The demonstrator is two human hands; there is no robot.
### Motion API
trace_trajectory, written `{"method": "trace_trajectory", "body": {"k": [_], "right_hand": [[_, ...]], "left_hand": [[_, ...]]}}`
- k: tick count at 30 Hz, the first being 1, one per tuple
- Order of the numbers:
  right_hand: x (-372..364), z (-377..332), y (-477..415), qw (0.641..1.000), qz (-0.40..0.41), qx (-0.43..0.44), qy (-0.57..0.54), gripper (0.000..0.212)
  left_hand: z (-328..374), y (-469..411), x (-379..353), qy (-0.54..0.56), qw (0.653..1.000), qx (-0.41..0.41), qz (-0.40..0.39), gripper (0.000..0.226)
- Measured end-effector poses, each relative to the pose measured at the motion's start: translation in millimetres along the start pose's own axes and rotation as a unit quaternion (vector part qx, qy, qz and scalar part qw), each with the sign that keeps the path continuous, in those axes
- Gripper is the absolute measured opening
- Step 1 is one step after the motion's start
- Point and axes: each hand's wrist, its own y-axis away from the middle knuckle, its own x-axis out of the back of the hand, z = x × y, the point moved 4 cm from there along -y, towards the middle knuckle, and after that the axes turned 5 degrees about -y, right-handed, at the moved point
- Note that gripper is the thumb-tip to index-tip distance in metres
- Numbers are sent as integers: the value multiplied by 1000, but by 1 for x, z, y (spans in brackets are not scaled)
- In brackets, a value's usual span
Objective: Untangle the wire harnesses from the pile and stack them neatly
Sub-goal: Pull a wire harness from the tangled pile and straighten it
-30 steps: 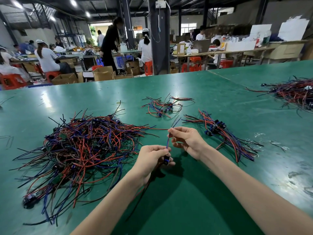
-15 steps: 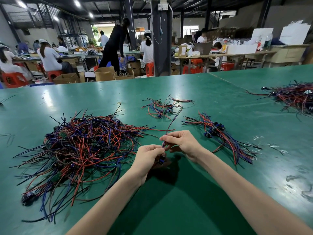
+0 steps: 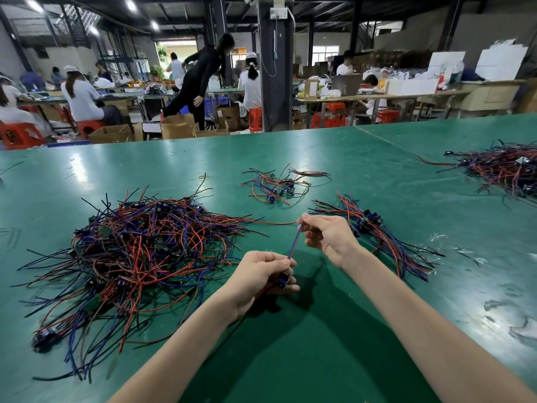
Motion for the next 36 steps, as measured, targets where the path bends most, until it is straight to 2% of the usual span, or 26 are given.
{"method": "trace_trajectory", "body": {"k": [5, 10, 12, 14, 16, 17, 21, 24, 28, 36], "right_hand": [[2, 1, -2, 1000, -5, -6, -12, 20], [3, -3, -3, 986, 1, 106, 130, 16], [2, -6, -2, 955, 3, 176, 238, 11], [0, -9, 1, 893, 12, 270, 360, 9], [-3, -10, 3, 839, 21, 348, 418, 9], [-3, -9, 3, 836, 21, 354, 419, 9], [4, -1, -6, 934, 5, 201, 296, 12], [9, 6, -10, 970, 16, 127, 209, 16], [11, 6, -10, 988, 18, 76, 130, 13], [6, 4, -5, 999, 27, -3, -22, 10]], "left_hand": [[2, 1, -1, 8, 1000, 3, -12, 16], [6, 2, 2, 17, 1000, -9, -11, 15], [9, 3, 0, 22, 1000, -15, -16, 16], [10, 4, -2, 26, 999, -18, -20, 15], [11, 4, -3, 27, 999, -21, -20, 15], [11, 4, -3, 25, 999, -22, -18, 14], [12, 5, 2, 12, 1000, -20, -2, 14], [11, 5, 4, 9, 1000, -14, 0, 14], [12, 5, 3, 7, 1000, -14, 1, 14], [10, 6, 2, -9, 1000, -4, -10, 13]]}}
